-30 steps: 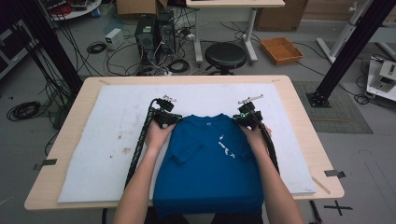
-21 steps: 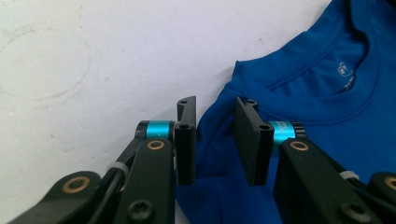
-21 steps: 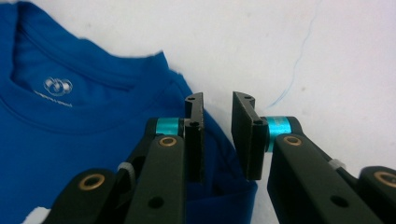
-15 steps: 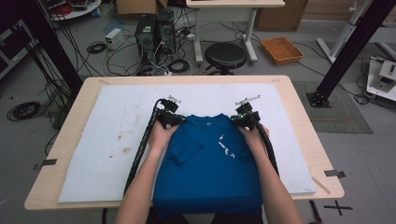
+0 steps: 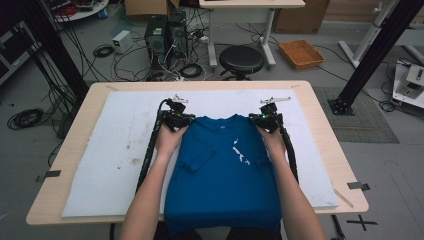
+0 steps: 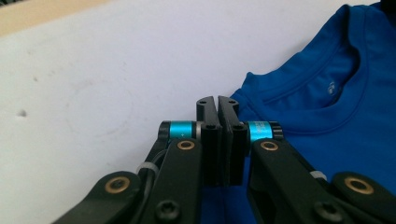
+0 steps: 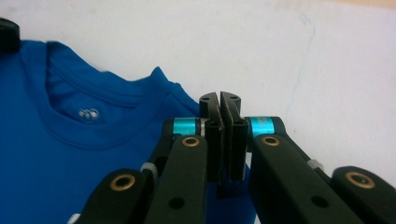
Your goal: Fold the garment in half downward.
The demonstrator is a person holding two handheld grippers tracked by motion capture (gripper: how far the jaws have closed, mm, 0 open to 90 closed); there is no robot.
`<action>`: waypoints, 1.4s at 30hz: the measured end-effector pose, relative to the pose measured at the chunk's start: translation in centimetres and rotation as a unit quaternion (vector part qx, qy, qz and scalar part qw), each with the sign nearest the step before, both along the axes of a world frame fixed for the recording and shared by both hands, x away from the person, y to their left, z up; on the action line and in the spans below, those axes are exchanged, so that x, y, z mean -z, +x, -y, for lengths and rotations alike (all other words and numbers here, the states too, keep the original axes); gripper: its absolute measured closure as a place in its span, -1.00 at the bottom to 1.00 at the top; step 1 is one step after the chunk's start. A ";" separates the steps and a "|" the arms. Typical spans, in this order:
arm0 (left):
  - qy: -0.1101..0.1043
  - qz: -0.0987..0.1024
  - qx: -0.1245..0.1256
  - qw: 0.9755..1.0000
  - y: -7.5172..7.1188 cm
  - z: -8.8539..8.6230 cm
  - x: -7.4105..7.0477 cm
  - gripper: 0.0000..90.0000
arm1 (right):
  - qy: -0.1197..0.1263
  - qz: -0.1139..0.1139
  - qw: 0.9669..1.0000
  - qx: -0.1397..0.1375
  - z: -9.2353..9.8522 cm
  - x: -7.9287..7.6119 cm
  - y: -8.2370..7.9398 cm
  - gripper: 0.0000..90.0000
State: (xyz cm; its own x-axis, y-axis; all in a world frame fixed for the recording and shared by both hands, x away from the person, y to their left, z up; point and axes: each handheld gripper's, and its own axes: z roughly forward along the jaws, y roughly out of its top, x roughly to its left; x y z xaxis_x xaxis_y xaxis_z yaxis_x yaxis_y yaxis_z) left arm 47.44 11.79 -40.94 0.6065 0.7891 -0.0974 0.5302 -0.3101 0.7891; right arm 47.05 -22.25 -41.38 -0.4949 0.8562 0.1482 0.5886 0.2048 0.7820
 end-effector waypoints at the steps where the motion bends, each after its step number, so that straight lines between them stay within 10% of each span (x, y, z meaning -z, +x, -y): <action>1: -0.001 0.006 0.002 1.000 0.0 -0.2 -0.2 0.95 | 0.006 0.003 1.000 0.000 -0.1 -0.3 0.0 0.97; 8: -0.004 0.030 0.034 0.999 -2.2 -0.5 -2.1 0.95 | 0.030 0.036 0.999 -0.018 0.0 -1.9 -2.1 0.97; 20: 0.011 0.090 0.113 0.989 -11.9 -0.6 -4.0 0.95 | 0.020 0.100 0.993 -0.057 1.7 -2.7 -12.0 0.97; 34: 0.057 0.113 0.185 0.975 -23.0 -0.9 -0.4 0.94 | -0.023 0.113 0.989 -0.095 2.9 0.2 -23.1 0.97; 42: 0.094 0.092 0.233 0.963 -26.5 0.1 1.4 0.93 | -0.055 0.106 0.986 -0.117 3.0 1.4 -26.6 0.97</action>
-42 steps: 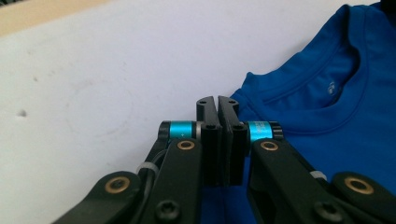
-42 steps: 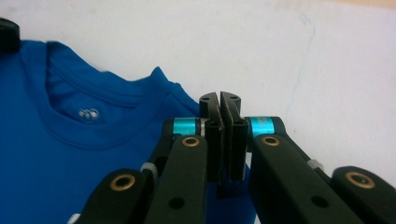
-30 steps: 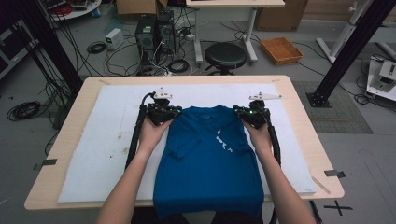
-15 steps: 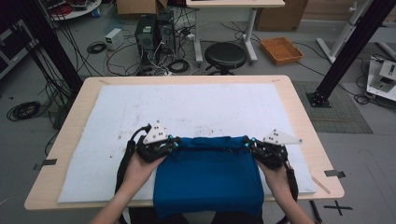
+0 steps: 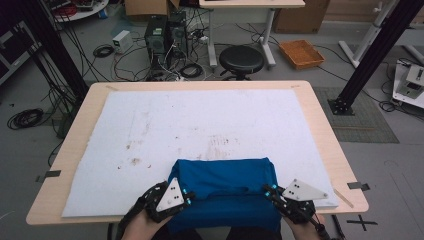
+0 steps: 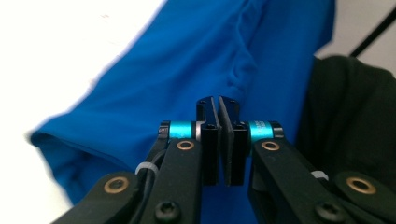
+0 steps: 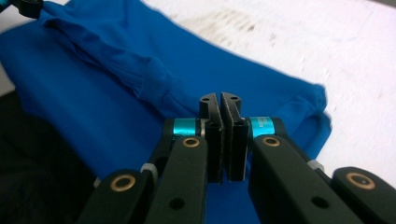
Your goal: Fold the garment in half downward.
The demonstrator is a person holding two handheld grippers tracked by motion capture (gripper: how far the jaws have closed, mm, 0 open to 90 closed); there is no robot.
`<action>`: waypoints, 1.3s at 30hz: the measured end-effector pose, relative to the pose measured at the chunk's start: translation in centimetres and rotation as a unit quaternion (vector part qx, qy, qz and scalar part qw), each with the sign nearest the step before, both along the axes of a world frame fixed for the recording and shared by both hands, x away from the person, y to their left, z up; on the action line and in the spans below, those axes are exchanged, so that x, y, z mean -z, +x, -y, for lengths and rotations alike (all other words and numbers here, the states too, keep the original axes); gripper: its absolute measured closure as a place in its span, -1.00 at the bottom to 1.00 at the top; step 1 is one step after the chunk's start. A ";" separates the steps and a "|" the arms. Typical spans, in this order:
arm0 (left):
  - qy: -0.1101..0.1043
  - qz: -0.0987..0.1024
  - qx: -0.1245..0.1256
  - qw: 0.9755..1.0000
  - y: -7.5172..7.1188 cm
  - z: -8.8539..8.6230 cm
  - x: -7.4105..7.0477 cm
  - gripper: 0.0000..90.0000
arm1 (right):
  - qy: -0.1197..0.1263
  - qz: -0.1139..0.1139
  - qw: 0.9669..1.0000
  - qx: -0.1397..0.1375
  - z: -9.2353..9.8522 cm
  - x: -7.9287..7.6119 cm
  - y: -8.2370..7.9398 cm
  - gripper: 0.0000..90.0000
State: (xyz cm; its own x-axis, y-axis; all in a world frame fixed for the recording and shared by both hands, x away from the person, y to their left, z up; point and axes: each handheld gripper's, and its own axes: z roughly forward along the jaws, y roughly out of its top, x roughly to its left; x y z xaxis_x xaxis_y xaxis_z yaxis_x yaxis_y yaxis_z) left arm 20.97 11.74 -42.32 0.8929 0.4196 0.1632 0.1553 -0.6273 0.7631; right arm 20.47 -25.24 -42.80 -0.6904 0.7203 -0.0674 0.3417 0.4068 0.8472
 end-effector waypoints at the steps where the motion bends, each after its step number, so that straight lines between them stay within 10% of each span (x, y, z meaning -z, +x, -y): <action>1: 0.003 -0.003 0.003 1.000 -0.4 0.1 0.2 0.88 | -0.002 -0.006 1.000 -0.001 0.0 0.1 -0.3 0.96; 6: 0.017 -0.001 0.007 1.000 -1.7 0.3 0.5 0.65 | -0.006 -0.002 1.000 -0.008 0.4 0.2 -1.3 0.88; 13: -0.033 0.008 -0.060 0.998 1.8 -0.4 -1.4 0.48 | 0.026 0.020 0.999 0.028 1.6 -1.6 1.1 0.57; 20: -0.096 -0.038 -0.166 0.981 8.8 -1.8 -1.3 0.31 | 0.043 -0.011 0.994 0.099 2.0 -1.2 7.6 0.30; 24: -0.064 -0.068 -0.191 0.977 11.2 -1.4 0.2 0.27 | 0.017 -0.046 0.993 0.109 1.3 0.2 10.8 0.30; 29: -0.045 -0.069 -0.213 0.974 10.5 -2.3 1.5 0.29 | -0.015 -0.053 0.992 0.112 1.3 1.3 11.1 0.41; 33: -0.063 -0.074 -0.228 0.969 10.1 -3.6 1.3 0.28 | -0.002 -0.054 0.991 0.120 2.2 1.1 10.7 0.40; 39: -0.096 -0.051 -0.222 0.969 9.9 -3.8 0.3 0.14 | 0.043 -0.058 0.989 0.128 2.6 0.5 10.5 0.29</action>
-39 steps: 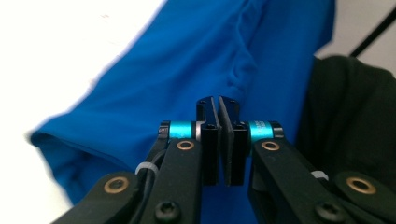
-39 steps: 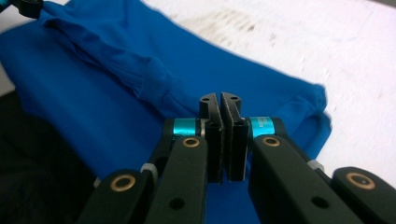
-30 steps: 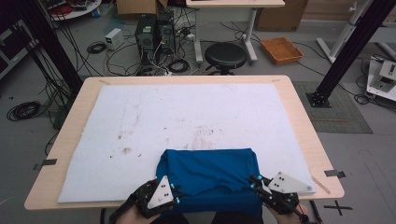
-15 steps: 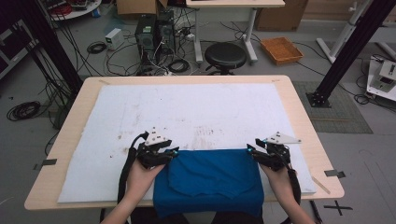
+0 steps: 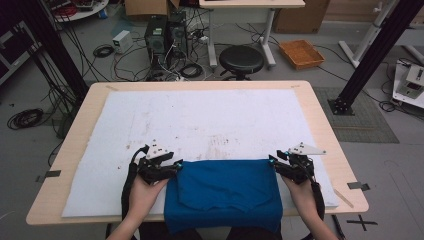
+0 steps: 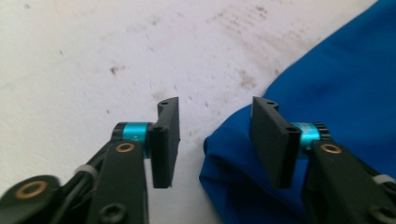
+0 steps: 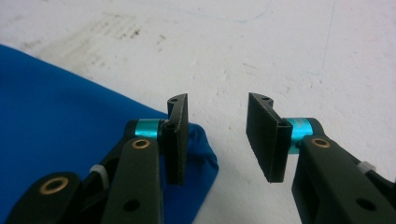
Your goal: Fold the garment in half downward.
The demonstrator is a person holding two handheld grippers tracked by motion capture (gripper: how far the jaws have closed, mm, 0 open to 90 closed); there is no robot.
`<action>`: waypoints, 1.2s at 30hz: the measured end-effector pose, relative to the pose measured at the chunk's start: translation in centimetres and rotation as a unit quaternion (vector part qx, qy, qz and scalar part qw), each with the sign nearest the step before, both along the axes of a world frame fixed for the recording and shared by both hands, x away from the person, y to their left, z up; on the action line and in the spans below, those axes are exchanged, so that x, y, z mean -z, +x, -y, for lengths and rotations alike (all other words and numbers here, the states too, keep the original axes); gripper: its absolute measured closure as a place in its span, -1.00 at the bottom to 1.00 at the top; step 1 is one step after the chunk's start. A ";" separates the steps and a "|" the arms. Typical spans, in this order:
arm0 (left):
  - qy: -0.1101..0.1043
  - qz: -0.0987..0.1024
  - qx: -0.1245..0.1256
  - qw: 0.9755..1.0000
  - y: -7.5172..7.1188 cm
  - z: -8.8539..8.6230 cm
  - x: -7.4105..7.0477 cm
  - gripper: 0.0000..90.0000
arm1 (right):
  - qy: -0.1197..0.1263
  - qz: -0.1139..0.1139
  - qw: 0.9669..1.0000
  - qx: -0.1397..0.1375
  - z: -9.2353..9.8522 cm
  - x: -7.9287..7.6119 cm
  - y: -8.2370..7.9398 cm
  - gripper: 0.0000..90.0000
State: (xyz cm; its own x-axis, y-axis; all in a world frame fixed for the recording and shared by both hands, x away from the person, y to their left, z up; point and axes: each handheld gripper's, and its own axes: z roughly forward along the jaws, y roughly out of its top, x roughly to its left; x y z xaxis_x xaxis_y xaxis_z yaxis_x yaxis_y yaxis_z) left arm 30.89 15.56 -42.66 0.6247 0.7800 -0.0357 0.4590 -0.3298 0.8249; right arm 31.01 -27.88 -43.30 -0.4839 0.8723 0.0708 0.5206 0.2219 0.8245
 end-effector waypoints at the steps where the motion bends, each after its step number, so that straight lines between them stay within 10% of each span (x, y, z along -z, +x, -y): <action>1: -0.002 -0.003 -0.002 1.000 0.2 0.0 0.0 0.12 | 0.006 -0.004 1.000 -0.001 -0.1 0.0 0.1 0.27; 10: 0.000 -0.073 0.006 0.997 1.2 0.1 1.8 0.07 | 0.008 -0.082 0.996 -0.017 -0.7 1.7 1.4 0.39; 17: -0.021 -0.079 0.026 0.996 0.5 0.1 2.2 0.78 | 0.010 -0.079 0.996 -0.033 -0.5 1.6 1.0 0.75; 21: -0.016 -0.070 0.031 0.997 0.9 -0.1 2.0 0.86 | 0.007 -0.061 0.997 -0.037 -0.4 1.4 1.1 0.78; 30: 0.020 -0.027 0.026 0.999 6.1 0.2 0.2 0.88 | -0.004 -0.031 0.999 -0.024 -1.2 -0.4 5.8 0.78; 36: 0.019 -0.035 0.007 0.999 10.7 -0.2 -0.4 0.88 | -0.004 -0.039 0.999 -0.010 -1.3 -1.0 10.3 0.78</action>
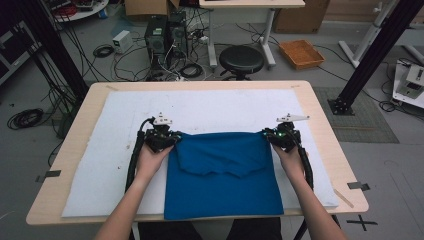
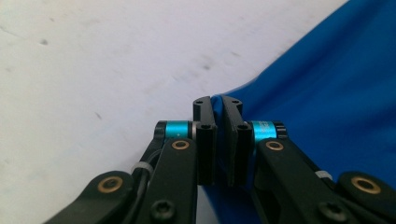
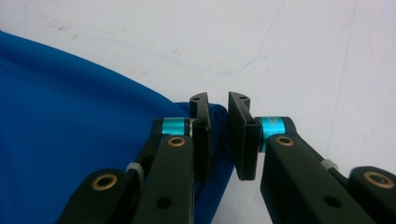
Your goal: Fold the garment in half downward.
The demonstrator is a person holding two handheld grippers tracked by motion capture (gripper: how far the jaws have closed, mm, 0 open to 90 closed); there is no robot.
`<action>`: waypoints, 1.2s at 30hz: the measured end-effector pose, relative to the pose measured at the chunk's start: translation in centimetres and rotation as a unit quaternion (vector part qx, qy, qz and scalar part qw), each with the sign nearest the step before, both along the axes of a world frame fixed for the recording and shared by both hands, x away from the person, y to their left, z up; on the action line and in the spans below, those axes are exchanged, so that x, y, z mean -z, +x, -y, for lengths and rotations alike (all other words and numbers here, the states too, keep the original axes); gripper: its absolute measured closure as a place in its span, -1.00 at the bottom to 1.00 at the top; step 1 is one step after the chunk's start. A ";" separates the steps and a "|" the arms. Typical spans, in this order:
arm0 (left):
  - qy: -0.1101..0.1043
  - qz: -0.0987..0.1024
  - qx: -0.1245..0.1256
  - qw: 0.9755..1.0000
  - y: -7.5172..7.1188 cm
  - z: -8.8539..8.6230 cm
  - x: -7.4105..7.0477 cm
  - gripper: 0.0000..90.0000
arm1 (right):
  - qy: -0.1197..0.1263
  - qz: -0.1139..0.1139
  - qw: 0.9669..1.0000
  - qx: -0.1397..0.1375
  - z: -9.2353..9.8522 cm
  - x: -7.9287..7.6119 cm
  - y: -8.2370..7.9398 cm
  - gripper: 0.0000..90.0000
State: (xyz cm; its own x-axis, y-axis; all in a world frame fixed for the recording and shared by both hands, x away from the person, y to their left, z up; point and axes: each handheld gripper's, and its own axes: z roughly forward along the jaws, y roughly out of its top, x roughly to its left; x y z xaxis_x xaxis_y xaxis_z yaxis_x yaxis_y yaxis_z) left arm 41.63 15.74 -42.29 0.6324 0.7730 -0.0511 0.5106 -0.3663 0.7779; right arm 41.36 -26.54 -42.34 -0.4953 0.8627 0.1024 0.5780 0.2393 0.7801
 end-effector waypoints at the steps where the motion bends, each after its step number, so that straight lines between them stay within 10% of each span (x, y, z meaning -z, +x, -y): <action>1: 0.004 0.005 0.000 1.000 0.4 0.0 0.1 0.88 | 0.002 -0.002 1.000 0.002 0.0 0.1 0.6 0.78; 10: 0.002 0.004 -0.027 1.000 1.2 -0.1 0.2 0.48 | -0.005 -0.009 1.000 0.008 -0.4 0.6 1.5 0.64; 15: -0.015 0.028 -0.034 0.999 -1.3 -0.7 -1.2 0.32 | 0.004 0.012 1.000 0.014 -0.3 -0.9 -0.1 0.46; 18: -0.027 0.008 -0.029 0.999 -3.7 -0.8 -1.1 0.33 | 0.016 0.035 0.999 0.019 0.0 -1.7 -2.3 0.41; 25: -0.062 -0.076 -0.024 0.995 -6.6 -0.6 0.7 0.42 | 0.042 0.008 0.999 0.009 0.3 -0.3 -6.3 0.39; 36: -0.061 -0.093 -0.027 0.993 -6.8 0.7 1.3 0.52 | 0.036 -0.038 0.999 0.008 -0.2 1.5 -8.2 0.42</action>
